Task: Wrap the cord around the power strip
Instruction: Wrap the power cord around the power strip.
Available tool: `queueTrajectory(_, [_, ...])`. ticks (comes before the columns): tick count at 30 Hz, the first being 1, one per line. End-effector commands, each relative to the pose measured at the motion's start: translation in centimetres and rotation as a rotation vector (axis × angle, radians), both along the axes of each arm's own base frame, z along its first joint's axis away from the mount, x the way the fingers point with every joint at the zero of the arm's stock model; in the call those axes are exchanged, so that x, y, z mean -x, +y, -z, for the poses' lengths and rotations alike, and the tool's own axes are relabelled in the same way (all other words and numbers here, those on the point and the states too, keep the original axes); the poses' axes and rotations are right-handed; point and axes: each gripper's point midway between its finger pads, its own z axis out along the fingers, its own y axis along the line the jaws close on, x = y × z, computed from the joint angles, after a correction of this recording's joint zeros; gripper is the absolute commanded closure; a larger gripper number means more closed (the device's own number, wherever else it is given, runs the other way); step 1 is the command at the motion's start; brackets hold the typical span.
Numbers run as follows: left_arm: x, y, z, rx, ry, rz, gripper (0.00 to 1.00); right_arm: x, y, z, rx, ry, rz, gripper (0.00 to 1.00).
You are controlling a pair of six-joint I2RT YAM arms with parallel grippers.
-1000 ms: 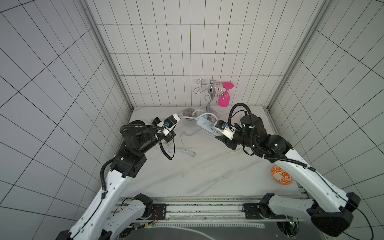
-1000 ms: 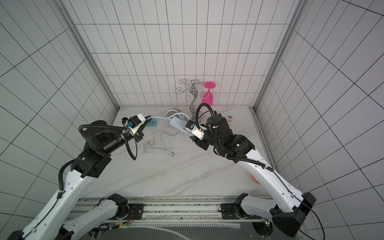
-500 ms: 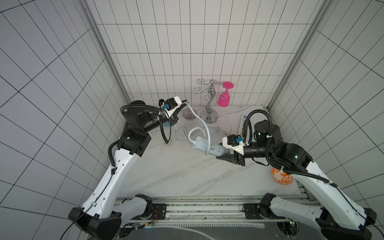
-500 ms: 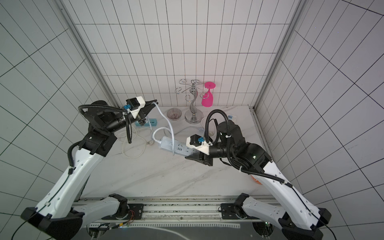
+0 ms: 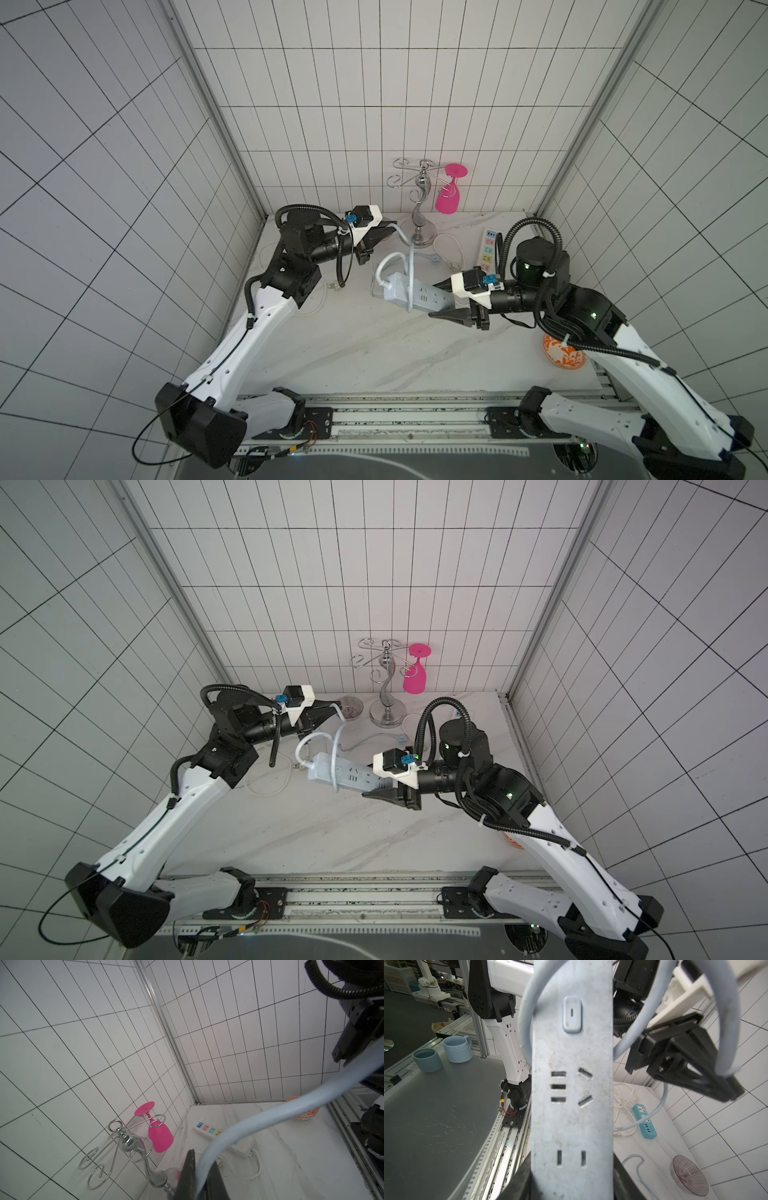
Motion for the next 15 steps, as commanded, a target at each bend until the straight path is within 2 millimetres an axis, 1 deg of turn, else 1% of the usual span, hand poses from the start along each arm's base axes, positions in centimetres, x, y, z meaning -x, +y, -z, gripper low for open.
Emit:
queueTrajectory(1, [1.8,-0.7,0.7,-0.006,0.012,0.04,1.0,1.5,0.4,-5.8,-0.203,-0.147,-0.09,1.0])
queueTrajectory(4, [2.8,-1.2,2.5,-0.021,0.052,0.064,1.0,1.4,0.4,-7.7,-0.274,-0.181,-0.083,1.0])
queueTrajectory(8, [4.2,-1.8,4.2,-0.034,0.09,0.097,1.0,1.2,0.0,-10.1,-0.342,-0.229,-0.051,1.0])
queueTrajectory(11, [5.1,-2.1,5.8,-0.054,0.127,0.109,1.0,0.6,-0.4,-11.6,-0.393,-0.272,0.003,1.0])
queueTrajectory(15, [5.8,-2.0,8.2,-0.082,0.175,0.106,1.0,-0.3,-0.6,-13.2,-0.452,-0.313,0.059,1.0])
